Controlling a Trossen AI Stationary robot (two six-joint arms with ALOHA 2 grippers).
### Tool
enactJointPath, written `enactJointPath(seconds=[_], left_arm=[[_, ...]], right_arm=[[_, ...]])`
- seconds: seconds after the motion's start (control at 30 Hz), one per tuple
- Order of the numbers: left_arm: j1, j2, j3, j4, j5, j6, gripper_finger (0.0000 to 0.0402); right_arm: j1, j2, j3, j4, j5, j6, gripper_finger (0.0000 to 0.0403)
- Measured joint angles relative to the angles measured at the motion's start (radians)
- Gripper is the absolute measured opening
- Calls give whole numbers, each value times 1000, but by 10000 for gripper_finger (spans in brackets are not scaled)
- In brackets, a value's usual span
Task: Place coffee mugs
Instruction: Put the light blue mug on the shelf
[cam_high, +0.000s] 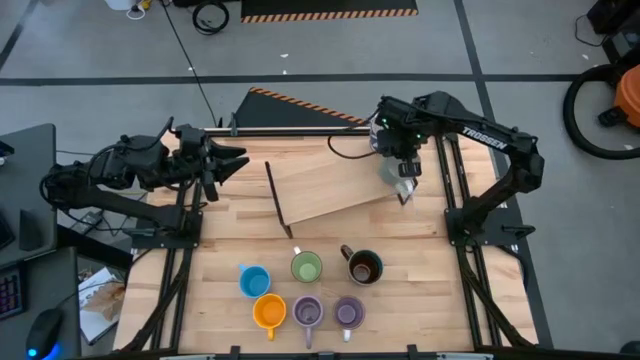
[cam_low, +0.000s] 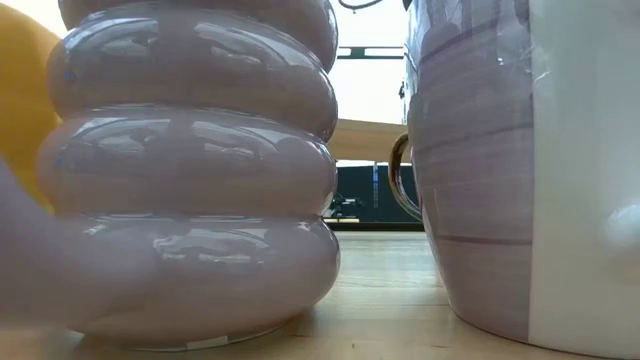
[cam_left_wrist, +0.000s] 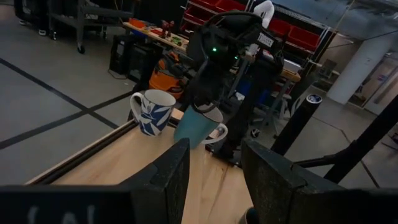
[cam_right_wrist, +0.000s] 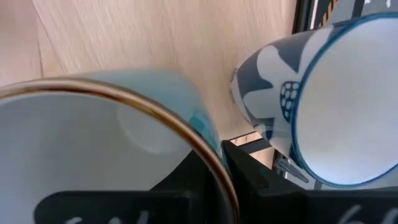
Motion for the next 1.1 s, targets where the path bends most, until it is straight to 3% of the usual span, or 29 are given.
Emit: enactJointPath(seconds=[0.9, 1.1], left_arm=[[0, 0, 0, 4, 1, -8, 151], [0, 0, -1, 3, 67, -33, 151]], right_arm=[[-27, -21, 0, -6, 45, -21, 120], [-30, -53, 0, -4, 74, -25, 129]])
